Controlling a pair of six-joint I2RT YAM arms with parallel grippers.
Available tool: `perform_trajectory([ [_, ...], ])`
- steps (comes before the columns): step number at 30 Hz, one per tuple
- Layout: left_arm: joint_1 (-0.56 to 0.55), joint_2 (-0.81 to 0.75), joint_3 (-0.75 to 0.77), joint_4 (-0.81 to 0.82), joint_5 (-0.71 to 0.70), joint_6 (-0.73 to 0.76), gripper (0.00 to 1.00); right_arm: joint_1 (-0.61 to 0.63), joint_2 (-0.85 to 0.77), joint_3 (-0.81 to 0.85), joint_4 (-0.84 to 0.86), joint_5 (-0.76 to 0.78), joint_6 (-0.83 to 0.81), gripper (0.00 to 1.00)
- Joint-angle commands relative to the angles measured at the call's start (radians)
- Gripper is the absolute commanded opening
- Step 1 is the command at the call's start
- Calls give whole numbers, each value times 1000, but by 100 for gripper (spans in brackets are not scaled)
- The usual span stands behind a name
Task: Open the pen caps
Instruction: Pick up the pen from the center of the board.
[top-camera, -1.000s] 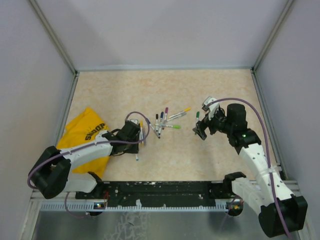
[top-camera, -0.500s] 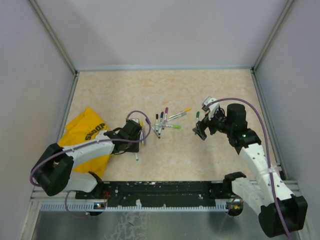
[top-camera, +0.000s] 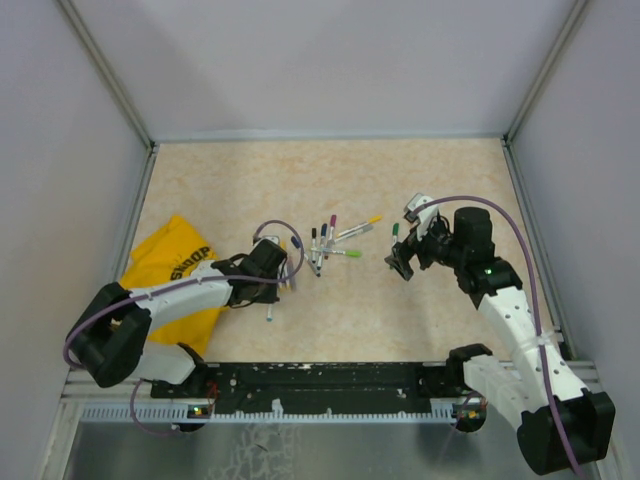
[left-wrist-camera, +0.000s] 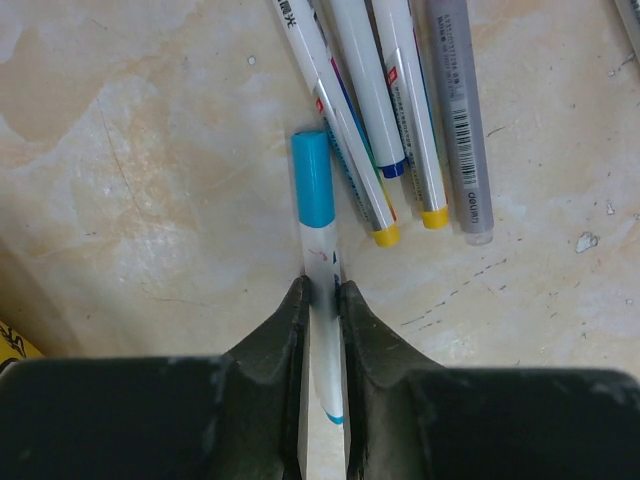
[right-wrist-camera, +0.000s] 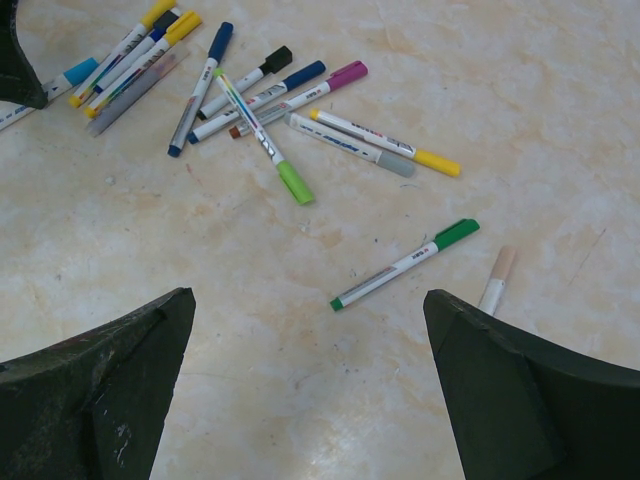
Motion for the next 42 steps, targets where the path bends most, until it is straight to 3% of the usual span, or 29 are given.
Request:
perform_trajectory([
  [1, -12, 17, -7, -76, -9, -9, 9, 7, 2, 16, 32, -17, -13, 98],
  [7, -15, 6, -3, -94, -20, -14, 8, 8, 2, 17, 31, -18, -12, 98],
  [13, -16, 39, 4, -94, -8, -10, 23, 7, 3, 17, 32, -20, -11, 98],
  [17, -17, 58, 7, -94, -4, -6, 26, 8, 3, 17, 30, -21, -12, 98],
  [20, -18, 59, 8, -94, -2, -5, 24, 7, 3, 17, 30, -21, -12, 98],
  [29, -18, 36, 6, -94, -6, -5, 0, 8, 5, 17, 30, -30, -12, 98],
  [42, -18, -96, -36, -56, -25, -19, 0, 7, 9, 2, 48, -96, 17, 98],
])
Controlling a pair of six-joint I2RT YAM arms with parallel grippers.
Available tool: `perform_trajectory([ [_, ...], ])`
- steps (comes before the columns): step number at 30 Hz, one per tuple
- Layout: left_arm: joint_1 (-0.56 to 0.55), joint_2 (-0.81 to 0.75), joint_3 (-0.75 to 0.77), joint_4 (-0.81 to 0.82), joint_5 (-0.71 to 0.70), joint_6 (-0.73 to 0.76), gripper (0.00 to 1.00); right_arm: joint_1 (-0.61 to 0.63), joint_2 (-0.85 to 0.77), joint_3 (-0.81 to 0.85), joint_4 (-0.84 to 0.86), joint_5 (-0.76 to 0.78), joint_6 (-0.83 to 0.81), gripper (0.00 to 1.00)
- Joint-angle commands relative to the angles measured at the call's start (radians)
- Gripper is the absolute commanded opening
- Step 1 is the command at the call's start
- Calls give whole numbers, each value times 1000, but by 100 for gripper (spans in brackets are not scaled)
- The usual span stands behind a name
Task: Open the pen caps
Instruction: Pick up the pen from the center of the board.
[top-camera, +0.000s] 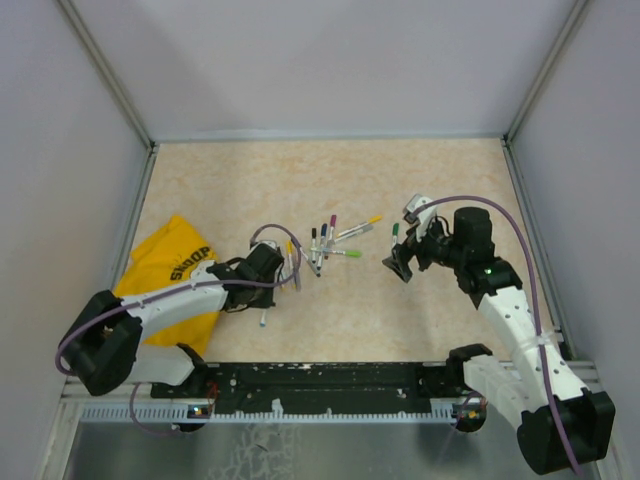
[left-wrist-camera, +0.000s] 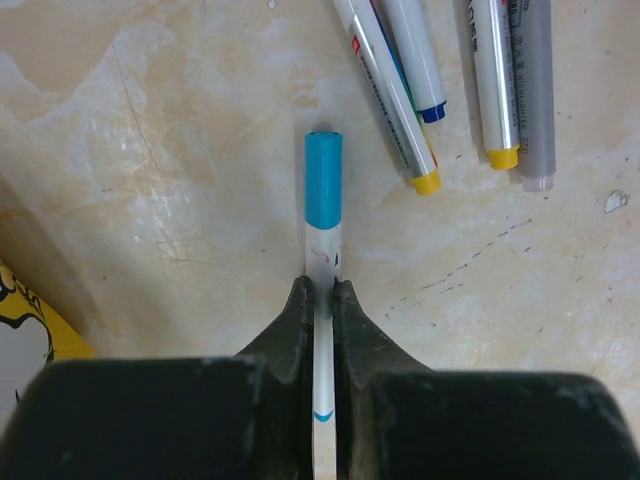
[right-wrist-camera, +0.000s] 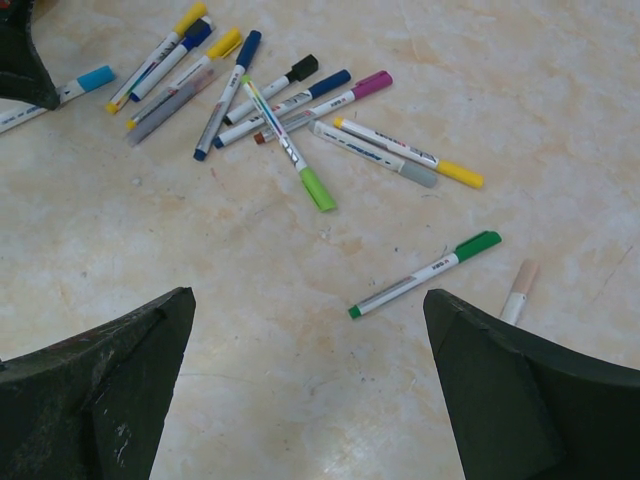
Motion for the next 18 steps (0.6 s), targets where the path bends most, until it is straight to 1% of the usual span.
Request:
perform_trajectory([
  [1, -4, -66, -25, 4, -6, -11, 0, 7, 9, -1, 54, -63, 16, 98],
  [3, -5, -93, -35, 16, -5, -13, 0, 7, 12, -9, 64, -91, 27, 98],
  [5, -5, -120, -47, 32, 2, -15, 0, 8, 17, -22, 79, -148, 43, 96],
  [10, -7, -218, -69, 92, 39, -17, 0, 9, 21, -95, 185, -342, 111, 93],
  [14, -9, -309, -105, 239, 139, -35, 0, 14, 36, -155, 343, -441, 235, 93],
  [18, -22, -353, -162, 473, 258, -83, 0, 36, 77, -176, 446, -453, 315, 92],
])
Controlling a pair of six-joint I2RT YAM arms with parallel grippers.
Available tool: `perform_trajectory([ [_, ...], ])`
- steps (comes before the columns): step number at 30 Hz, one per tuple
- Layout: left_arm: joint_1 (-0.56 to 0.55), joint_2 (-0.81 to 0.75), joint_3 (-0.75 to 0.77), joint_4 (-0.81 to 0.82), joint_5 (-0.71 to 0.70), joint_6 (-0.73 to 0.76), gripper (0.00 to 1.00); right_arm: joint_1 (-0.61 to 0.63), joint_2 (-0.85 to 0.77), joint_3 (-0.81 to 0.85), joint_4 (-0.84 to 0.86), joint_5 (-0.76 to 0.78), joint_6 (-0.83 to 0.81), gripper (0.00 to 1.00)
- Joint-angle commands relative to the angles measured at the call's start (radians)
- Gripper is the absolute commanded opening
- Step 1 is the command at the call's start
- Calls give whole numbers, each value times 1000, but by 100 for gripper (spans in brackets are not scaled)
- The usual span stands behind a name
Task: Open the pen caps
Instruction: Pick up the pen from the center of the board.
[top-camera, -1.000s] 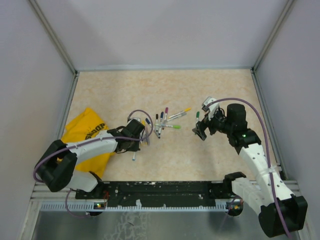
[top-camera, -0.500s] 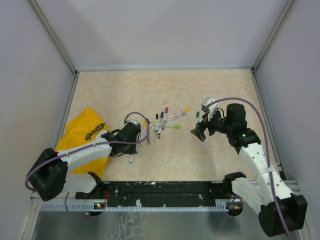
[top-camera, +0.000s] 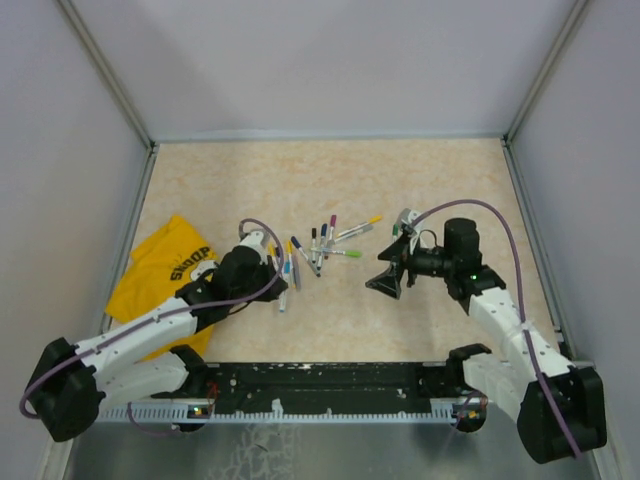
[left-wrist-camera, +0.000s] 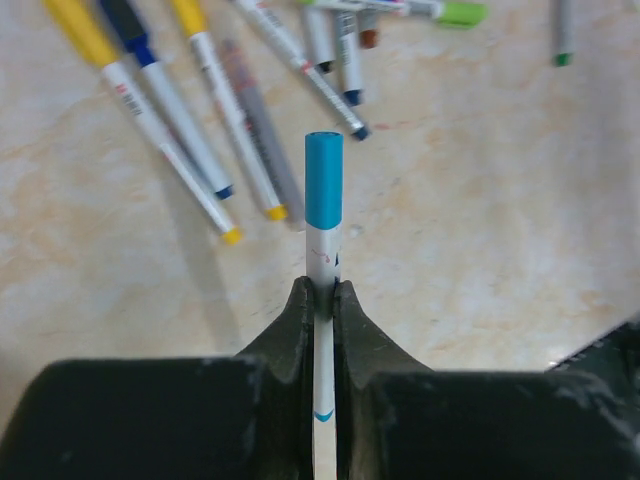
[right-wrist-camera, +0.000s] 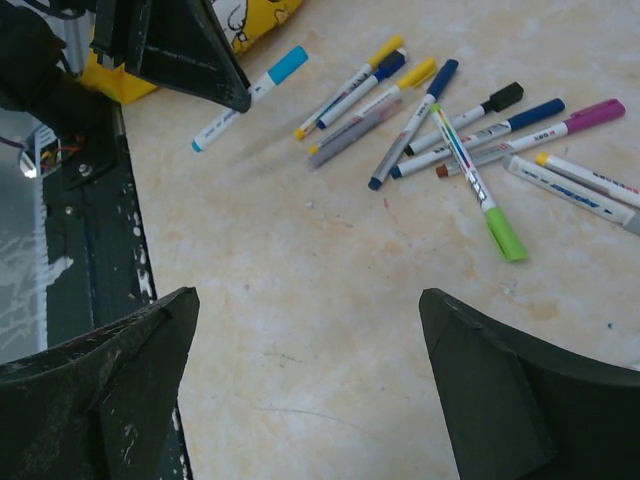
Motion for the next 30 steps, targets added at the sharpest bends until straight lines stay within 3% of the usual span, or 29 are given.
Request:
perform_trajectory([
  [1, -24, -32, -65, 342, 161, -68, 0, 31, 36, -9, 215, -82, 125, 92],
  [9, -74, 105, -123, 759, 220, -166, 0, 74, 99, -48, 339, -44, 231, 92],
  [18, -106, 228, -181, 1101, 137, -235, 0, 109, 194, -64, 432, -4, 320, 92],
  [30, -147, 296, -217, 1299, 45, -269, 0, 120, 208, -71, 515, -3, 427, 91],
])
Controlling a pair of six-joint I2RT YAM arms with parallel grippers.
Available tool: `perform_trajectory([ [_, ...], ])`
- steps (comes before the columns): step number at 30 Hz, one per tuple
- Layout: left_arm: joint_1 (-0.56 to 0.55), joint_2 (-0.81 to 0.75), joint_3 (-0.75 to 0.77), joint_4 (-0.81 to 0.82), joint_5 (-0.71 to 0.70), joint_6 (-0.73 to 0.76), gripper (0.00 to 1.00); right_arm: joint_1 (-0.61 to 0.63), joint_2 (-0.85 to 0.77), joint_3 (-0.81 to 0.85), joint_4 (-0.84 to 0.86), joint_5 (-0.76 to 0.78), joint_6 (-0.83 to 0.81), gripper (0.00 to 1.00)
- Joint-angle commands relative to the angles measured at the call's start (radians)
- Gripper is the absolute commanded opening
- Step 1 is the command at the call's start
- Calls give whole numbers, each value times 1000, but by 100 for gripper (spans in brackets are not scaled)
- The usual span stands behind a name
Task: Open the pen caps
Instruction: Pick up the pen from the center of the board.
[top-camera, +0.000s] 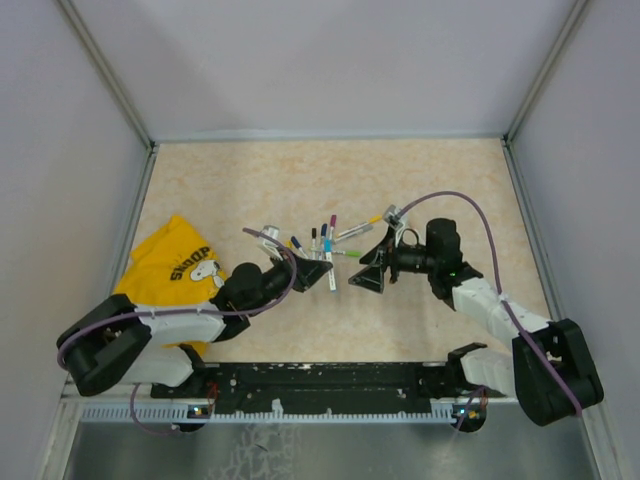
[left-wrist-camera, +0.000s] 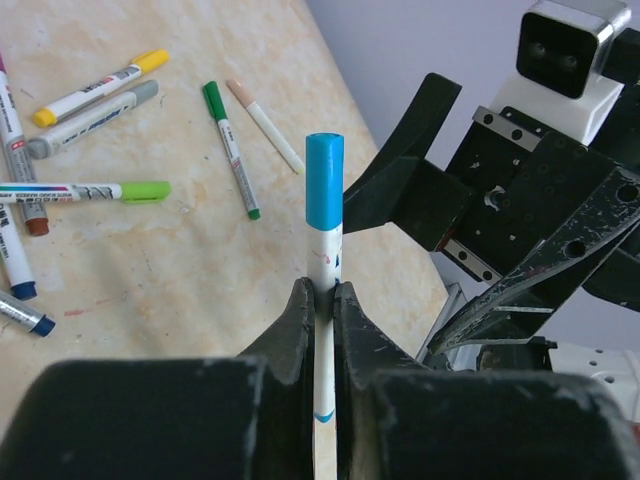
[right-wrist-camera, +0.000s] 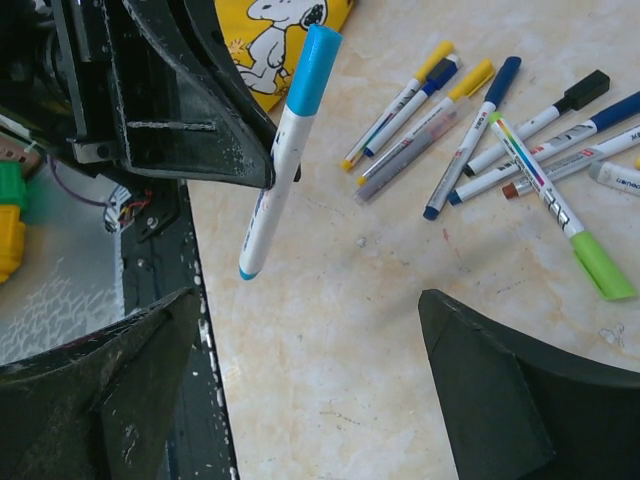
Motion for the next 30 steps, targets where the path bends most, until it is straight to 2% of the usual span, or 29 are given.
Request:
perform_trajectory([
  [1, -18, 32, -16, 154, -53, -24, 0, 14, -6, -2, 93, 1, 48, 91],
  [12, -36, 167, 23, 337, -101, -67, 0, 59, 19, -25, 175, 3, 117, 90],
  [19, -72, 239, 74, 393, -106, -65, 0, 92, 32, -8, 119, 113, 107, 81],
  [23, -92, 258, 96, 400, -110, -59, 0, 96, 41, 2, 107, 129, 116, 62],
  [30, -97, 270, 90, 425, -108, -55, 0, 99, 24, 3, 128, 89, 136, 17],
])
